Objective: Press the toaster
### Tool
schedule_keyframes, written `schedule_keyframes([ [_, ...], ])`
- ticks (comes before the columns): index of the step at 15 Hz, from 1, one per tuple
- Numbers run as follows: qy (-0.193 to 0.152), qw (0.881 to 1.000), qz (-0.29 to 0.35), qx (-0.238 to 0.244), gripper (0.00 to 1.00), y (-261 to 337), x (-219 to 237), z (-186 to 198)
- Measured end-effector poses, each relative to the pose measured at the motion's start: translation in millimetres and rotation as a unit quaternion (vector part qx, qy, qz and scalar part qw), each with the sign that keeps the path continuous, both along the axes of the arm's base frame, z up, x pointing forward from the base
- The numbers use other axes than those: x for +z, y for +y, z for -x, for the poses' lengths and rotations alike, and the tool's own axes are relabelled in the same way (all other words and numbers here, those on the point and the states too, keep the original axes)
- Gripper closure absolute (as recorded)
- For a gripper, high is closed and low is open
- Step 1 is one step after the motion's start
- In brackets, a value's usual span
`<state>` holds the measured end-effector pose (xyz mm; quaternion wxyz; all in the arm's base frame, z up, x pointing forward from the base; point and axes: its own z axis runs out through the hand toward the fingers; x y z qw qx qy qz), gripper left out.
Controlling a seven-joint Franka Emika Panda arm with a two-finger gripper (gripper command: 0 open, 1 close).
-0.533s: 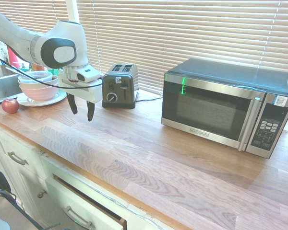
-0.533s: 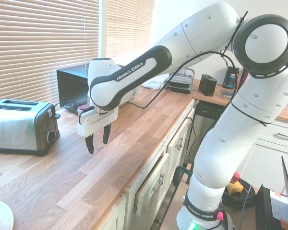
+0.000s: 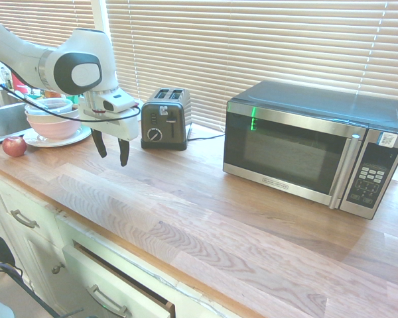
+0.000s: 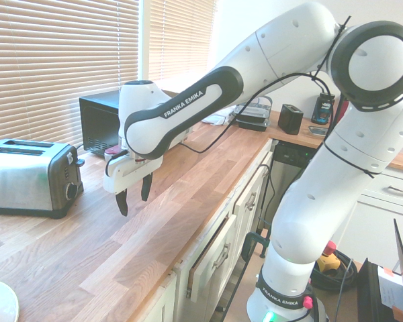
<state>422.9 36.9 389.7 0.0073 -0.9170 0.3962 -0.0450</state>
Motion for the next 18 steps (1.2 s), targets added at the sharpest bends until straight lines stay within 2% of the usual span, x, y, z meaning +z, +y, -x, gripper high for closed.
schedule_keyframes([
  [4, -0.03, 0.999, 0.006, -0.008, 0.0, 0, 18, -3],
  [7, -0.061, 0.998, 0.019, -0.004, 0.0, 12, 49, -43],
  [11, -0.057, 0.998, 0.019, 0.0, 0.0, 28, 59, -103],
  [18, -0.07, 0.997, 0.016, -0.022, 0.0, 7, 91, -161],
])
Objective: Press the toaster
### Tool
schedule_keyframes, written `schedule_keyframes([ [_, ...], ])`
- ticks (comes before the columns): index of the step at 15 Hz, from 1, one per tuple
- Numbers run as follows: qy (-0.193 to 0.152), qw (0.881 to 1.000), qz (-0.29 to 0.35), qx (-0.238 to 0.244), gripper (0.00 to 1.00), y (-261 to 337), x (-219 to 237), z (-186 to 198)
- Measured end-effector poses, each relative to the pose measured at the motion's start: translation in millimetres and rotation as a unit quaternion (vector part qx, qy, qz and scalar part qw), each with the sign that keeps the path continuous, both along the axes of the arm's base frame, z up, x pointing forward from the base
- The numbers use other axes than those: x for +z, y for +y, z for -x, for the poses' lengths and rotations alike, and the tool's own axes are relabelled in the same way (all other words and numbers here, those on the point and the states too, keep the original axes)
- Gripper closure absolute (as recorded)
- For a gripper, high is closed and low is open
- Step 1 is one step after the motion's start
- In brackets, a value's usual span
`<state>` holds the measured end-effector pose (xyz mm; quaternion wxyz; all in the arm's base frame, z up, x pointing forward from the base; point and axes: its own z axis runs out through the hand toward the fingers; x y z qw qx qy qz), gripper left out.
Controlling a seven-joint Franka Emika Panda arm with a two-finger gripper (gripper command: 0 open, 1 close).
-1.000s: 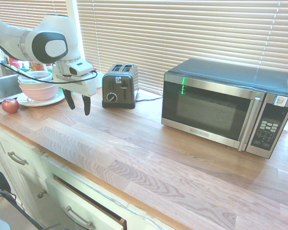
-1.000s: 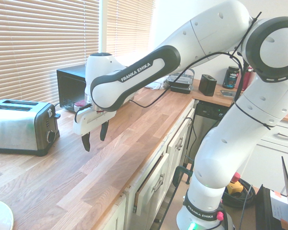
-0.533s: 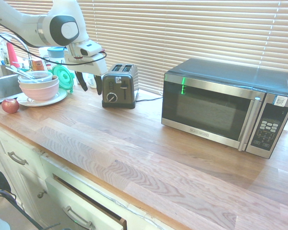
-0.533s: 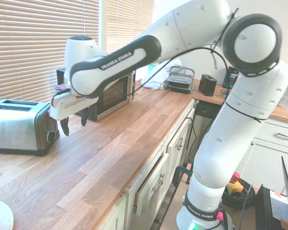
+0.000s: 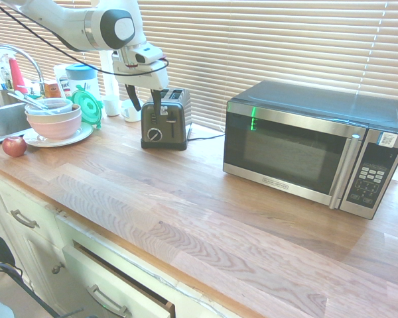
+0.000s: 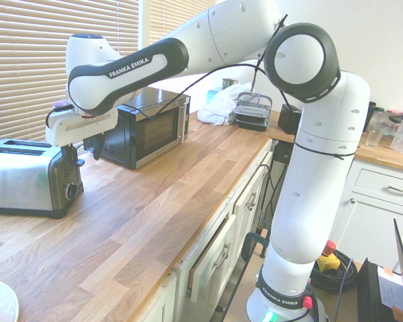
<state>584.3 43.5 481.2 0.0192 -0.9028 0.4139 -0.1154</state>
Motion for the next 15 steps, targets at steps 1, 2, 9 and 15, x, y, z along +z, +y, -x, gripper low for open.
schedule_keyframes([
  [1, 0.002, 1.0, 0.0, -0.002, 0.0, -2, 0, -8],
  [2, 0.004, 1.0, -0.001, -0.006, 0.0, -6, -2, -18],
  [9, 0.016, 1.0, 0.0, -0.022, 0.0, -22, 15, -51],
  [15, 0.008, 1.0, -0.007, -0.021, 1.0, -17, 18, -67],
])
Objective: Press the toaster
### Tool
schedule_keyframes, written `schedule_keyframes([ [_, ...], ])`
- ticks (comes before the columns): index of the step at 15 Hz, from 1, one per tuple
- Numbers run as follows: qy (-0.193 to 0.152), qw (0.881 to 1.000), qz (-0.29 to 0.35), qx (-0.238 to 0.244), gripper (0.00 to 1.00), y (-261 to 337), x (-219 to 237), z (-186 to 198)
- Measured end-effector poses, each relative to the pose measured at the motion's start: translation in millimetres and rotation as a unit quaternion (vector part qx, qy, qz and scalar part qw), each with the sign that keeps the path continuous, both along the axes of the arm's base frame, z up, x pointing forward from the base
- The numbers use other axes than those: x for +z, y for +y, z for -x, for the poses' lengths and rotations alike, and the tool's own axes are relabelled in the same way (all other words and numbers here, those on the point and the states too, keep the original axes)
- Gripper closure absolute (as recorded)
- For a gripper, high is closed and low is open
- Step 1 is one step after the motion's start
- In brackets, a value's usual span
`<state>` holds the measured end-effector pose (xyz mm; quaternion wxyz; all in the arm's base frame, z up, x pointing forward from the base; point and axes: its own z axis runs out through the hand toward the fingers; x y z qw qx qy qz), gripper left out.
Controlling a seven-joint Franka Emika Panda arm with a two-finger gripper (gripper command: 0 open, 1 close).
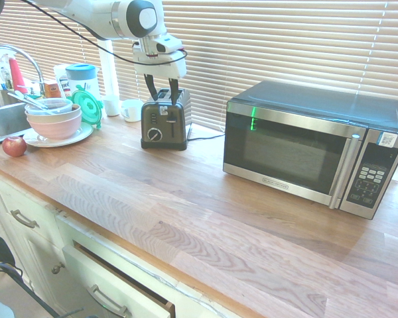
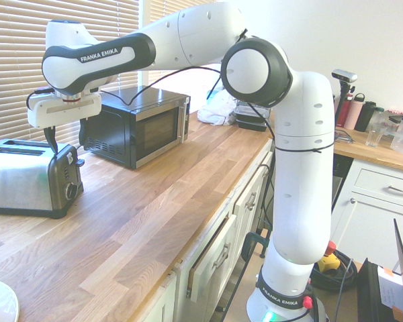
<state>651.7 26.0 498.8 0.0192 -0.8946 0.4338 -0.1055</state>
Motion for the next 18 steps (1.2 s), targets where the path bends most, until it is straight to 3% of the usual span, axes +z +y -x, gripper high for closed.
schedule_keyframes([
  [13, 0.008, 1.0, -0.009, 0.004, 1.0, -27, -8, -3],
  [18, 0.035, 0.999, -0.013, 0.015, 1.0, -37, -38, -7],
])
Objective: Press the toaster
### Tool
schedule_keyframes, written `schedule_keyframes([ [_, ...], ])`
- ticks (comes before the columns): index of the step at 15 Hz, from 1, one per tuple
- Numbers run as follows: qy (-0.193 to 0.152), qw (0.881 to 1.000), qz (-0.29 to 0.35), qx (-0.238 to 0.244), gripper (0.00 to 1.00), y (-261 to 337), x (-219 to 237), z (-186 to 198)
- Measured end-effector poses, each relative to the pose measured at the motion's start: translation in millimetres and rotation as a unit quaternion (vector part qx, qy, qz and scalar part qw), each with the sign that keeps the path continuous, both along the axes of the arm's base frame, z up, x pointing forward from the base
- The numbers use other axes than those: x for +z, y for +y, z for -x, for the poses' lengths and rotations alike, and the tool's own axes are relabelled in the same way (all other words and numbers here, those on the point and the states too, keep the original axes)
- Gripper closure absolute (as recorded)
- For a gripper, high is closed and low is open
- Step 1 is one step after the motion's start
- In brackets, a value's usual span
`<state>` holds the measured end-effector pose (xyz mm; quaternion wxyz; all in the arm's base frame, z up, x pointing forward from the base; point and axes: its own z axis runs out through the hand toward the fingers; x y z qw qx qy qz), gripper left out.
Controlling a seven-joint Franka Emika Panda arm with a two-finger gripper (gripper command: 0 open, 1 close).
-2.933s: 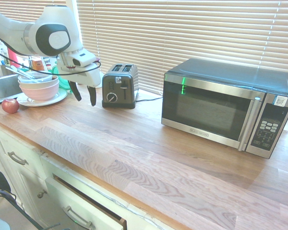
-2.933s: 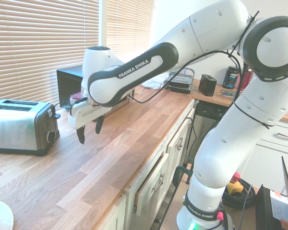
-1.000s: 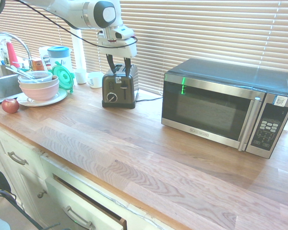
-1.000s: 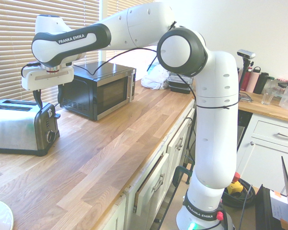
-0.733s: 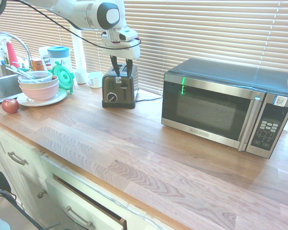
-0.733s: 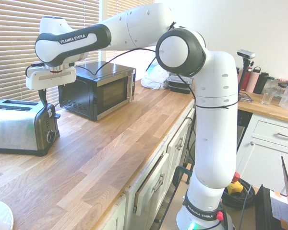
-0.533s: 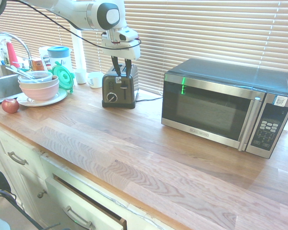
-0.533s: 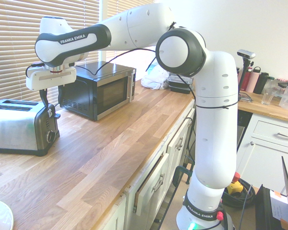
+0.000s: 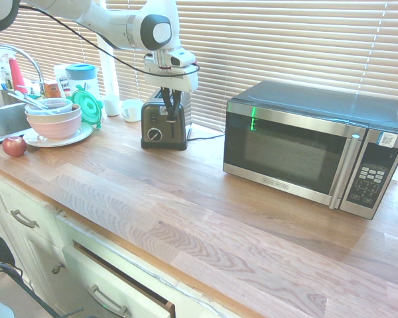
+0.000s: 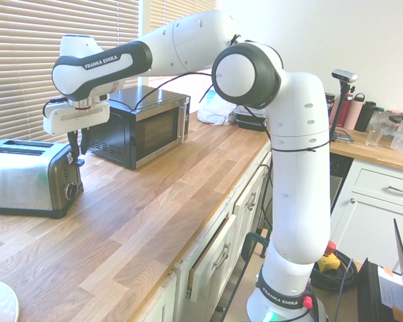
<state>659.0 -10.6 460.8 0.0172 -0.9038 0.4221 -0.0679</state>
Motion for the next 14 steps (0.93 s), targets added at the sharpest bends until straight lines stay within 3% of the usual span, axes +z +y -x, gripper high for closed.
schedule_keyframes([
  [14, 0.025, 1.0, 0.001, 0.016, 1.0, -1, -43, -8],
])
